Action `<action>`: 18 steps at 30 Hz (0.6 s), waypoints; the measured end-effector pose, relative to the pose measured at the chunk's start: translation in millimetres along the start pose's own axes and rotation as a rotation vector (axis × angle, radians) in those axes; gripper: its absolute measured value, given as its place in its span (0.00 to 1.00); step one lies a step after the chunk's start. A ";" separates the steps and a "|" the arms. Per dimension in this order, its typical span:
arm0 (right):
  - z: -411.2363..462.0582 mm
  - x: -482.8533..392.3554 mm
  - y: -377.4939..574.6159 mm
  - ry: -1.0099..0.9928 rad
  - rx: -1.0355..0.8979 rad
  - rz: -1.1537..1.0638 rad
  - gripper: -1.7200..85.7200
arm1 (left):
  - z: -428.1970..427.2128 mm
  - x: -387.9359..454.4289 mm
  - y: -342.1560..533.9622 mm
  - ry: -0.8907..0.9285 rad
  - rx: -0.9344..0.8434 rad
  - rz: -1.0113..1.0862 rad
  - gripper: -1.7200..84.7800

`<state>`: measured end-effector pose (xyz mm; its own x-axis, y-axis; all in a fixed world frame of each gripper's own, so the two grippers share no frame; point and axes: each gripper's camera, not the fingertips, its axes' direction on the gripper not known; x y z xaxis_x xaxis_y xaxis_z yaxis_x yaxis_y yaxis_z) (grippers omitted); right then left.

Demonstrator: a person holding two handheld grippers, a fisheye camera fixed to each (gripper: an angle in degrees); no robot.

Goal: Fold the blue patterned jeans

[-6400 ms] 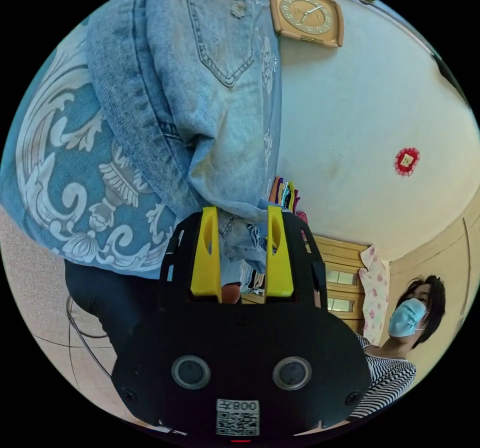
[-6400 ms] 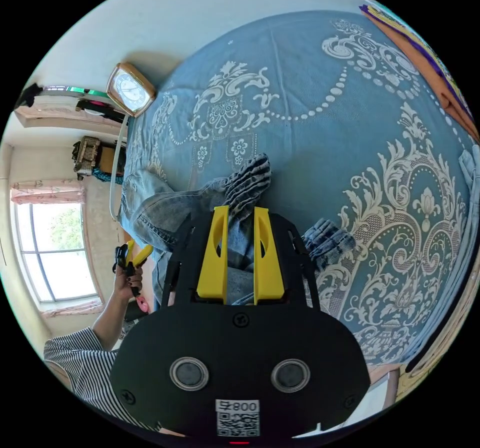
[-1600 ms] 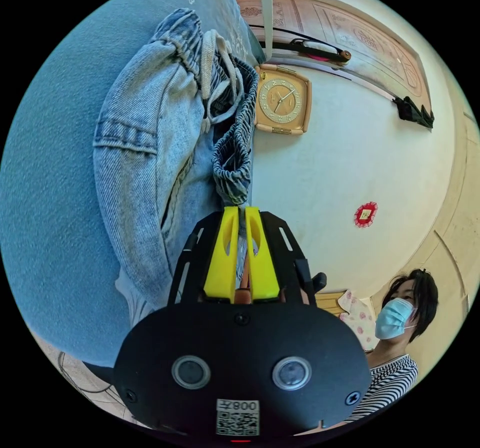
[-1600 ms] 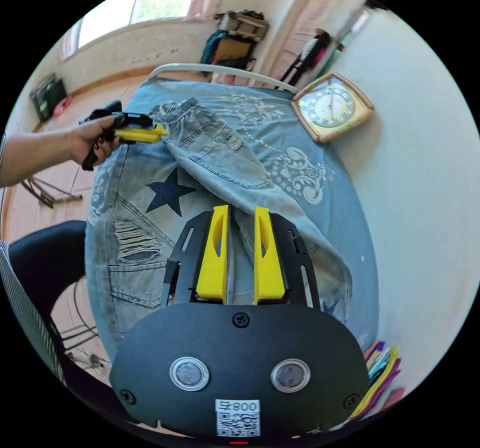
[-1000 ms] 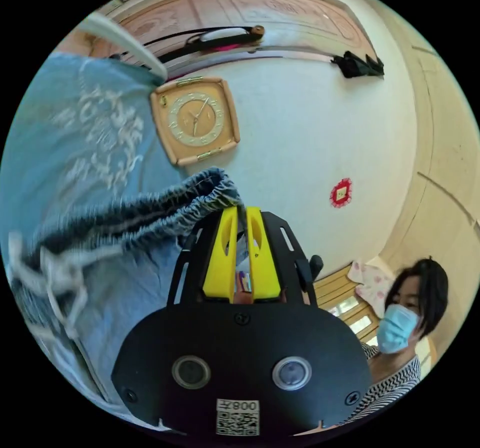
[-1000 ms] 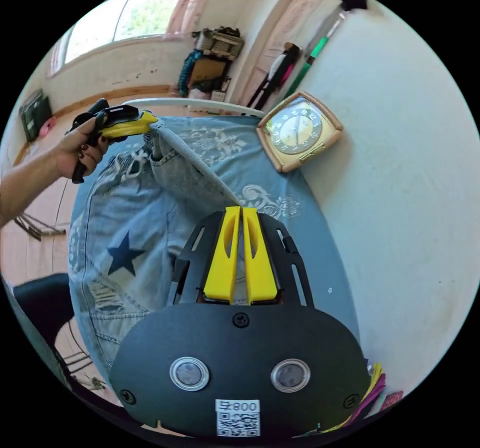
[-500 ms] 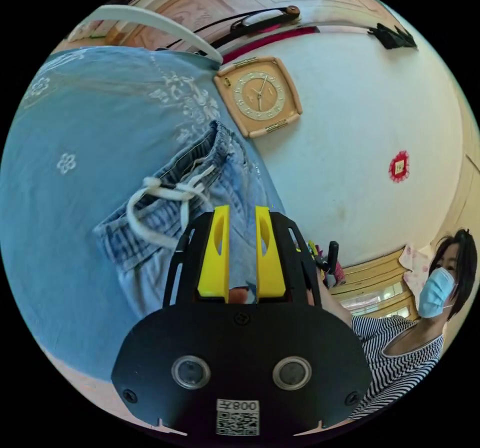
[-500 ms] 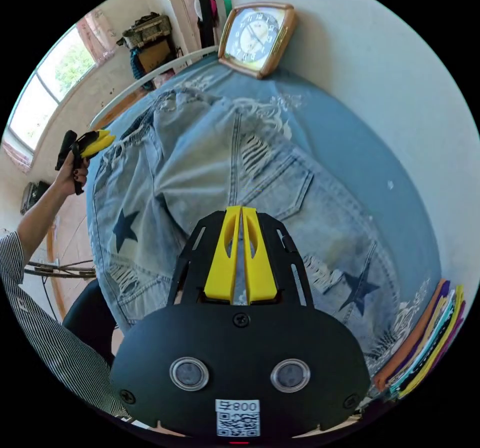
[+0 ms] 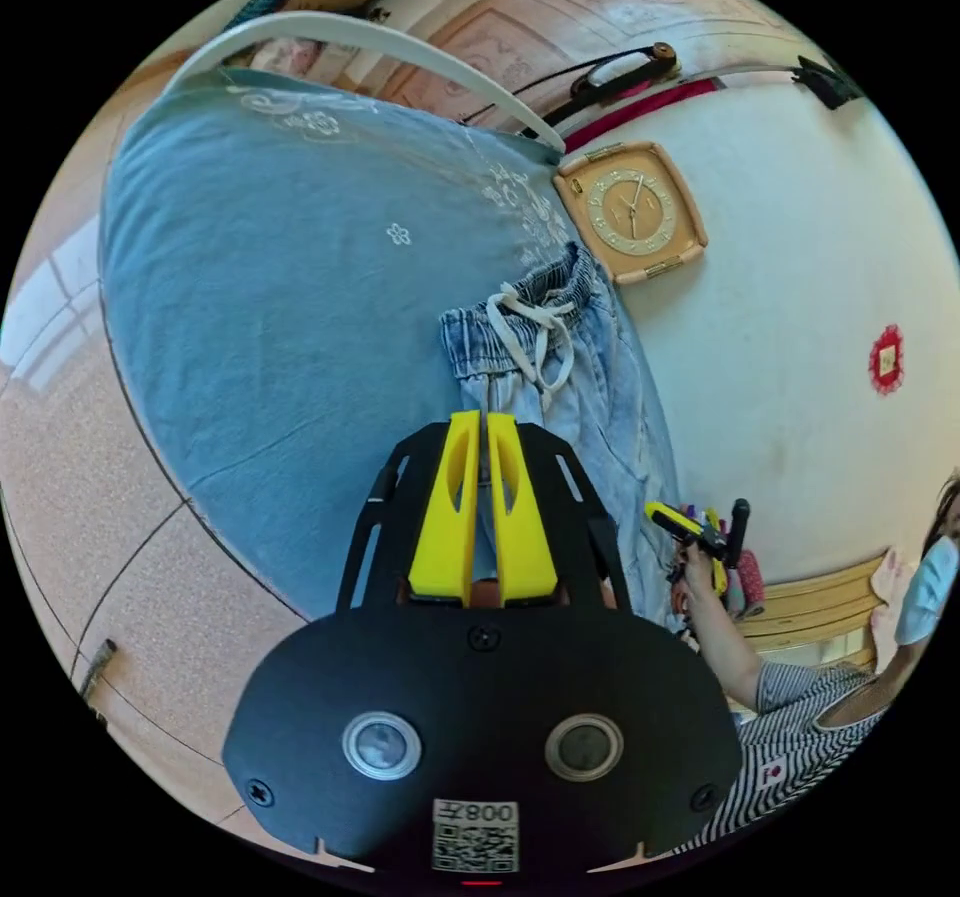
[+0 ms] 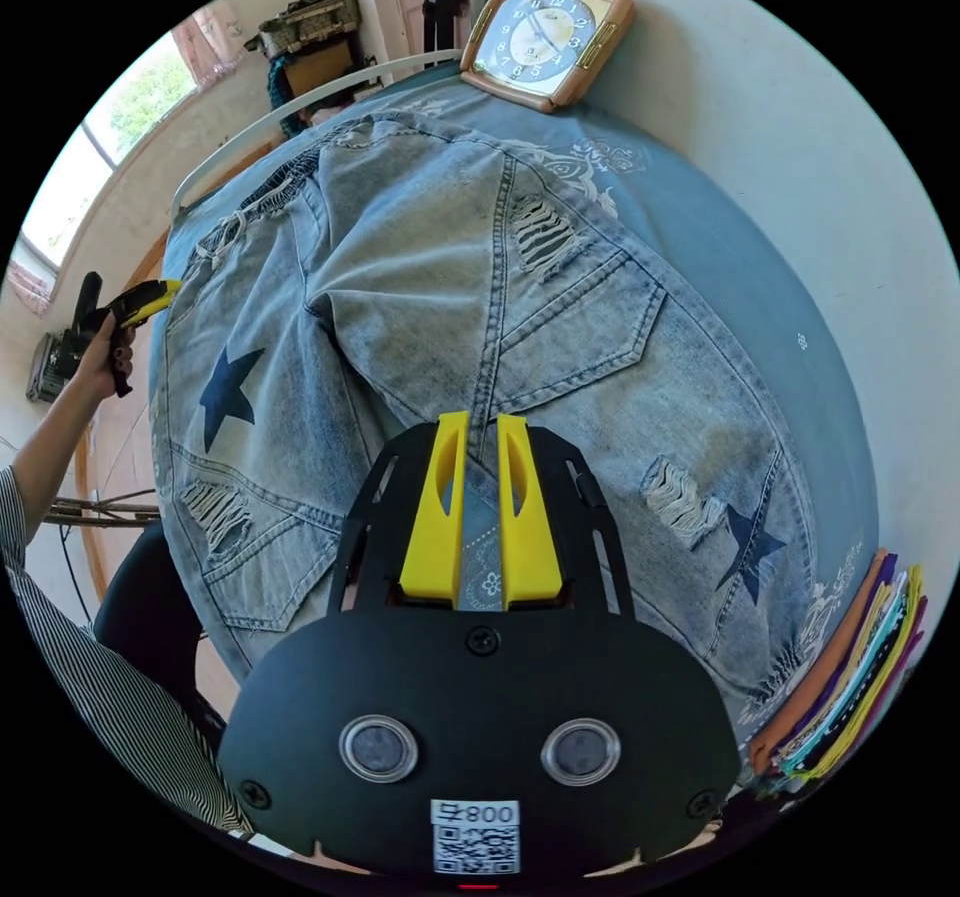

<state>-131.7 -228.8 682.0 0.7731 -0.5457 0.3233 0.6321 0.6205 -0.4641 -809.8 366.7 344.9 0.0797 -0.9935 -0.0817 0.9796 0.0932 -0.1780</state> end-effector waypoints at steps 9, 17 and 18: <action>3.2 38.0 12.4 -0.014 0.043 0.075 0.03 | -19.4 66.4 33.4 -0.170 0.261 0.070 0.02; 2.0 43.1 5.0 0.013 0.124 0.040 0.02 | 101.4 204.0 -20.1 -0.113 0.008 0.508 0.02; 11.8 42.5 3.0 0.018 0.092 0.028 0.02 | 116.1 213.8 -25.7 -0.117 -0.017 0.527 0.02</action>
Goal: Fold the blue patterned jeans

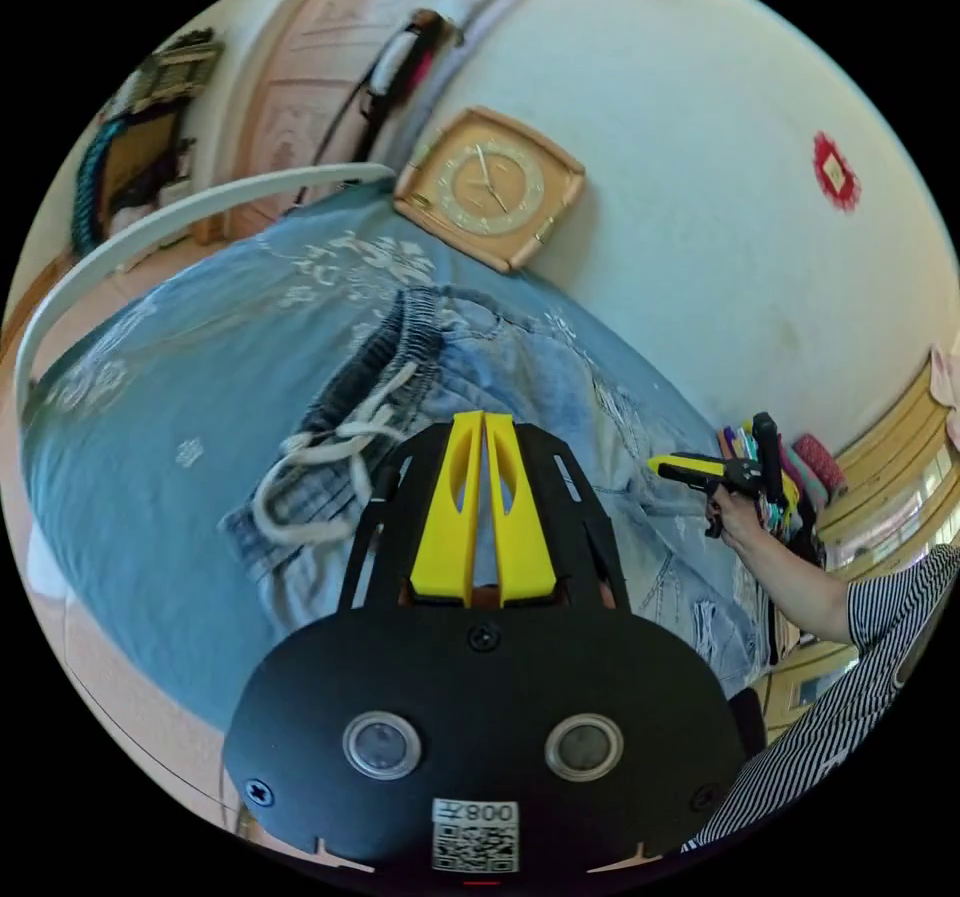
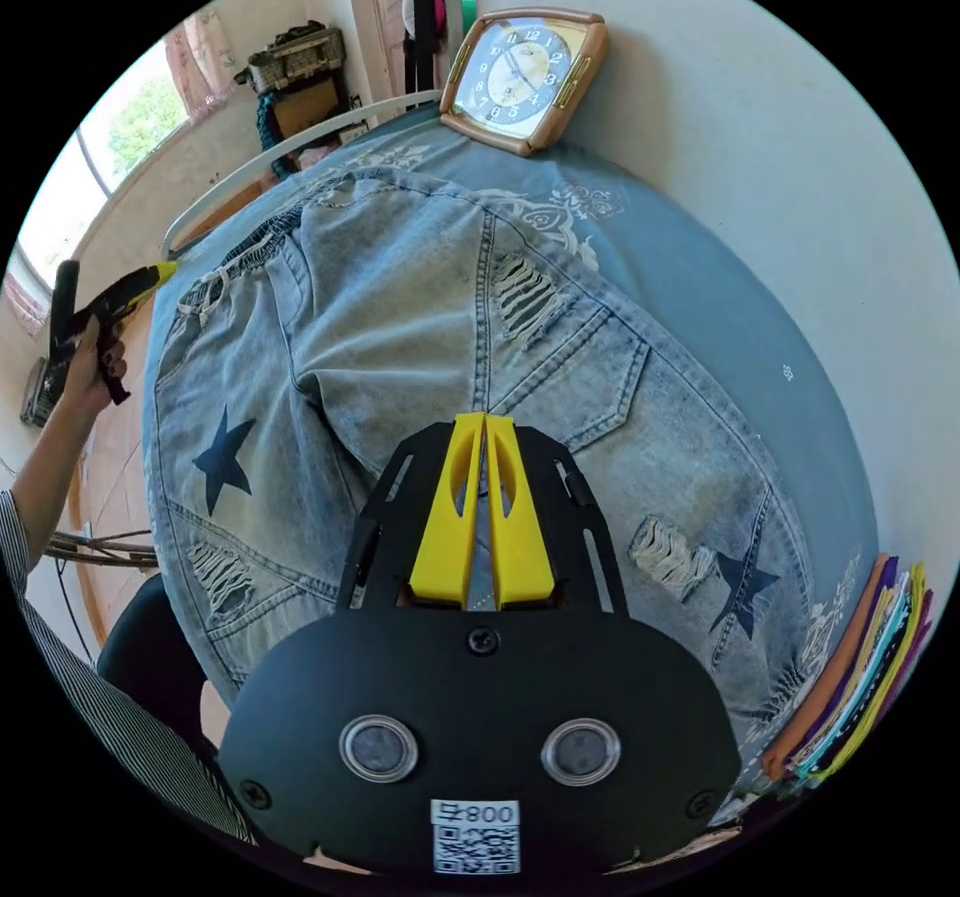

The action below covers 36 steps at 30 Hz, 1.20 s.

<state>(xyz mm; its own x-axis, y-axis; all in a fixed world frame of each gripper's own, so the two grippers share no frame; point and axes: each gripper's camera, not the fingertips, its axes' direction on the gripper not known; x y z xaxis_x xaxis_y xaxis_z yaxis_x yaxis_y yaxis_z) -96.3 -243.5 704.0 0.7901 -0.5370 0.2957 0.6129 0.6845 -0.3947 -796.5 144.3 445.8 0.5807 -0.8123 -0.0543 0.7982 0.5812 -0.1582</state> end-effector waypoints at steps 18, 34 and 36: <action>-19.7 73.1 88.0 -0.043 0.078 0.123 0.02 | 133.3 149.6 -69.5 -0.027 -0.227 0.276 0.02; -38.6 152.5 194.5 -0.088 0.055 0.267 0.02 | 213.9 271.3 -41.1 0.009 -0.416 0.383 0.03; -50.9 163.8 209.7 -0.105 0.077 0.289 0.02 | 211.5 281.2 -41.0 -0.003 -0.406 0.371 0.03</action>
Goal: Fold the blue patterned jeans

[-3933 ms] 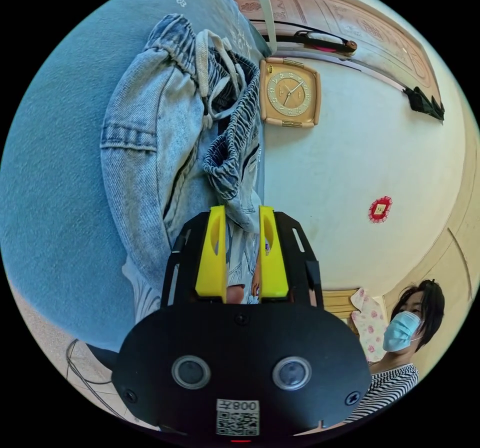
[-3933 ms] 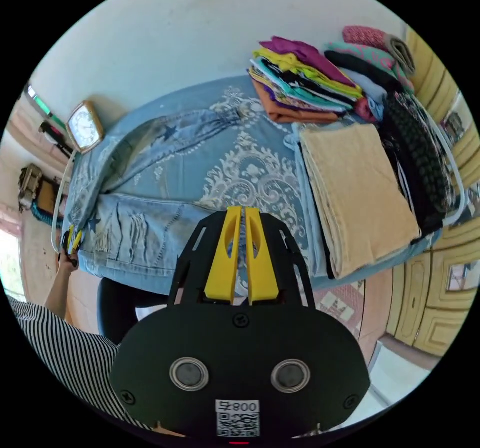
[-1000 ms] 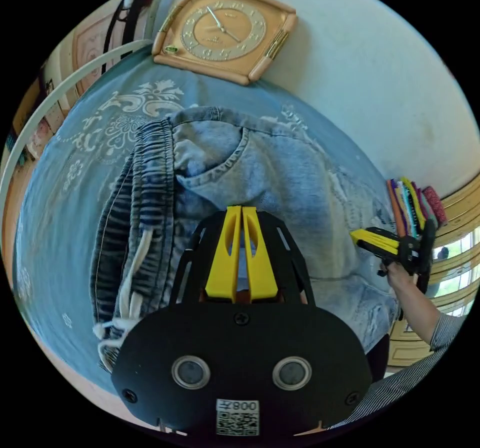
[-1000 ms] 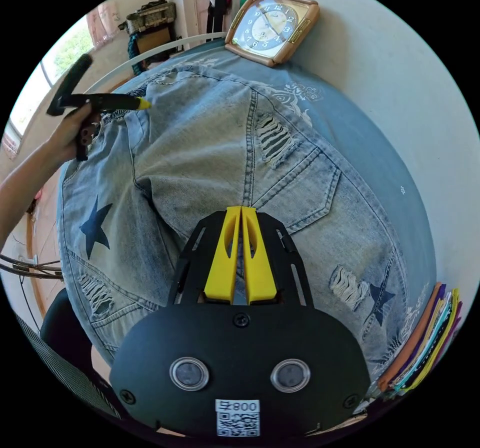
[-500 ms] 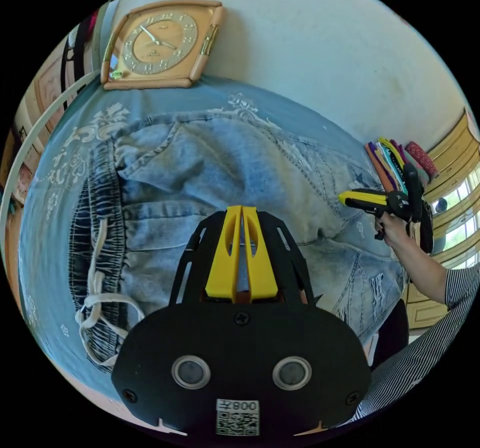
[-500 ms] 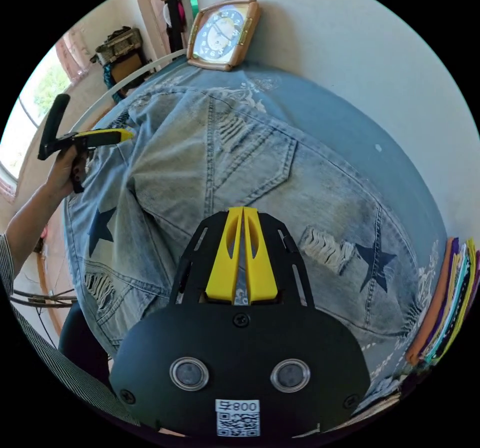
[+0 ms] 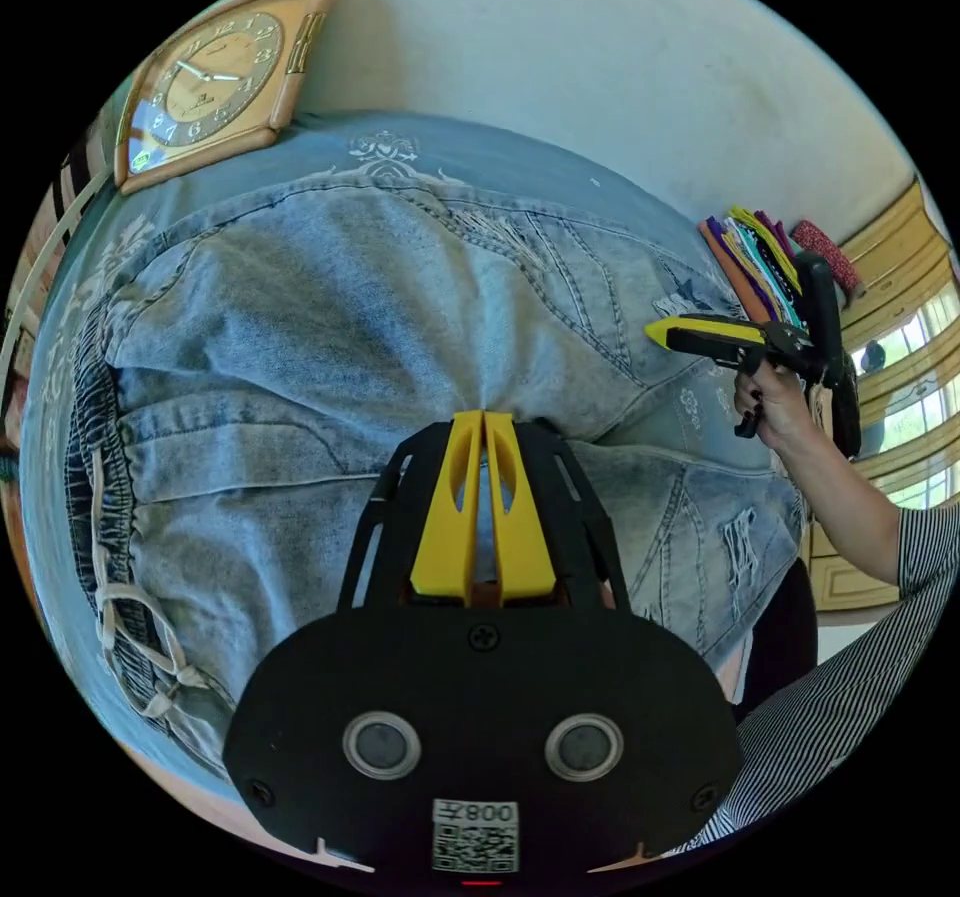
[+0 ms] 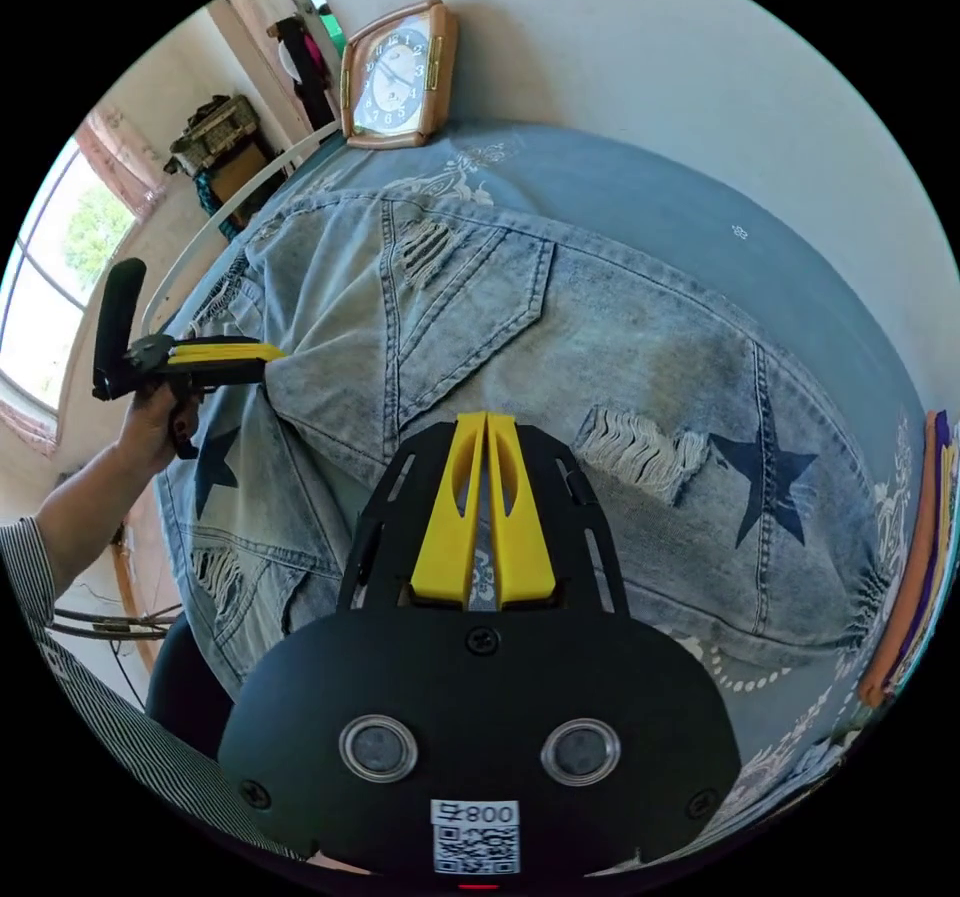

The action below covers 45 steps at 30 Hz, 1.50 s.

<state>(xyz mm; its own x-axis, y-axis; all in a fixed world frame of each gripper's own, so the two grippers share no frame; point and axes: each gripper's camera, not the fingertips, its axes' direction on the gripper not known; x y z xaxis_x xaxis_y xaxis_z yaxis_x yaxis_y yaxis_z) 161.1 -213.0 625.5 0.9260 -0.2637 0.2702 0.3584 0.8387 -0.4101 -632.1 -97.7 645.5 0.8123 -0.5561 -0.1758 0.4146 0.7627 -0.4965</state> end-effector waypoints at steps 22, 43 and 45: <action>-165.2 319.8 240.5 0.170 0.191 0.812 0.11 | 51.4 130.9 -38.6 -0.081 -0.122 0.274 0.06; -210.4 345.1 293.7 0.132 0.069 0.805 0.06 | 43.1 136.5 -13.9 0.107 -0.092 0.224 0.09; -217.6 331.9 295.6 0.154 0.113 0.776 0.07 | 29.2 132.8 -4.1 0.129 -0.046 0.225 0.10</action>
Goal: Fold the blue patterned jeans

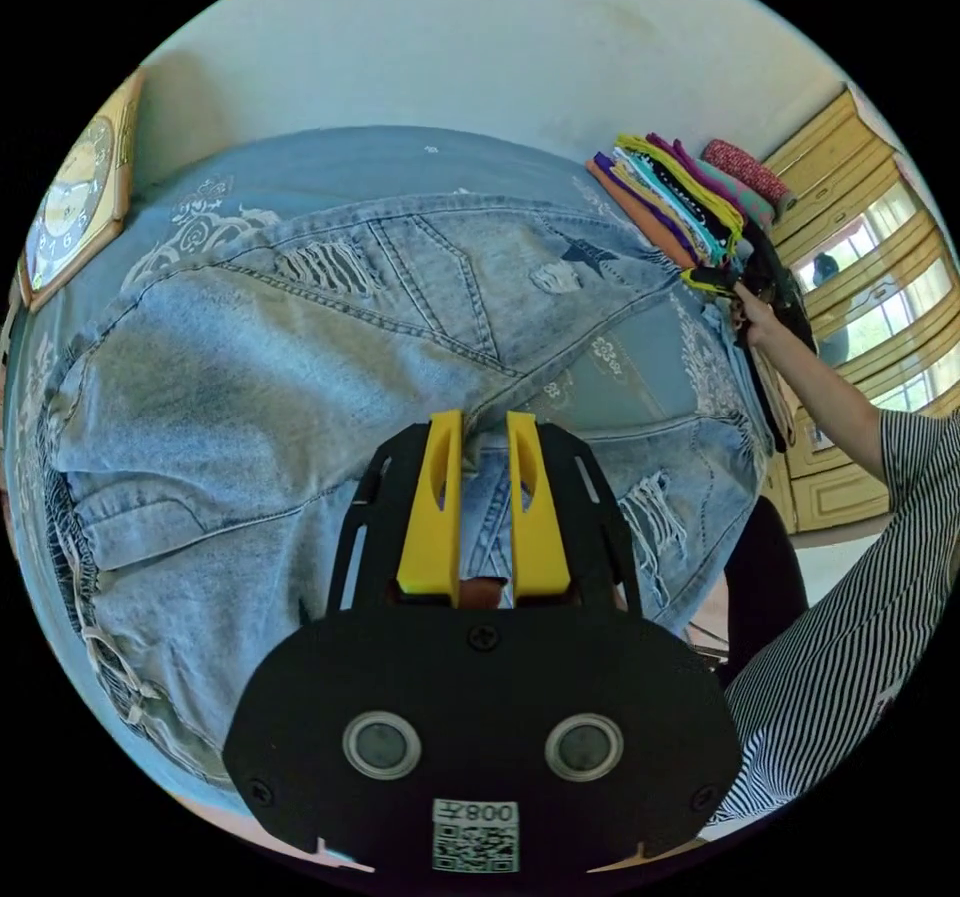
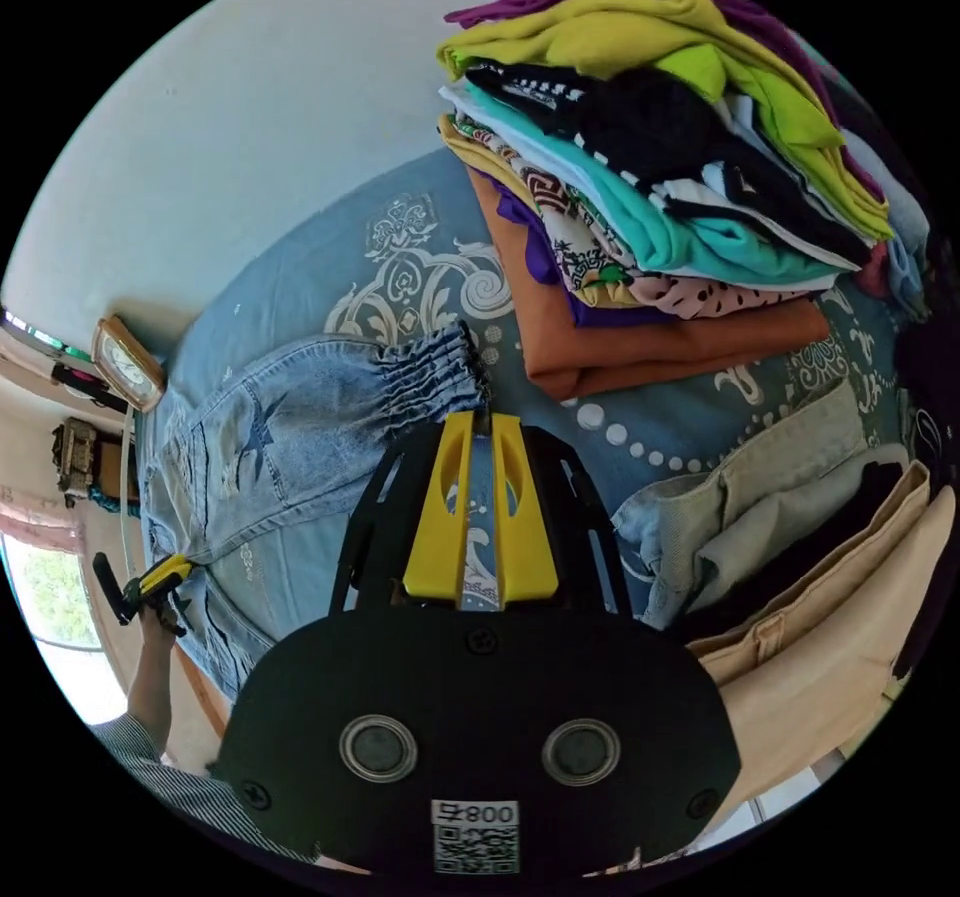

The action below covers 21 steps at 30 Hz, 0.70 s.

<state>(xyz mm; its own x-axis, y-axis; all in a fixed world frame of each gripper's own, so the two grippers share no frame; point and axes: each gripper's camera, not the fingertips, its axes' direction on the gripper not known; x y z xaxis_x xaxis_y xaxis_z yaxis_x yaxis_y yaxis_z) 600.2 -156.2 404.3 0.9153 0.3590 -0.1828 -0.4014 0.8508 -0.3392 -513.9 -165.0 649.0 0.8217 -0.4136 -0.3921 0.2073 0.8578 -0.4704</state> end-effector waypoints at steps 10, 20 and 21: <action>-35.0 -63.6 132.3 -0.157 -0.111 -0.245 0.07 | 24.1 3.2 67.3 0.027 -0.123 -0.036 0.11; 20.1 -170.0 231.9 0.079 -0.217 -0.483 0.03 | 8.0 -25.3 113.0 0.108 -0.139 -0.126 0.09; 22.6 -177.3 231.2 0.073 -0.236 -0.484 0.02 | 4.4 -26.7 116.6 0.125 -0.131 -0.119 0.09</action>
<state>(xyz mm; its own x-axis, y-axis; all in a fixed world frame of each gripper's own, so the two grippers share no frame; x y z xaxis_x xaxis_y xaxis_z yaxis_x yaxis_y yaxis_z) 345.9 -14.5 379.2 0.9961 -0.0872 -0.0154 0.0608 0.8002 -0.5967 -509.4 -52.5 608.1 0.7219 -0.5509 -0.4188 0.2214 0.7572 -0.6145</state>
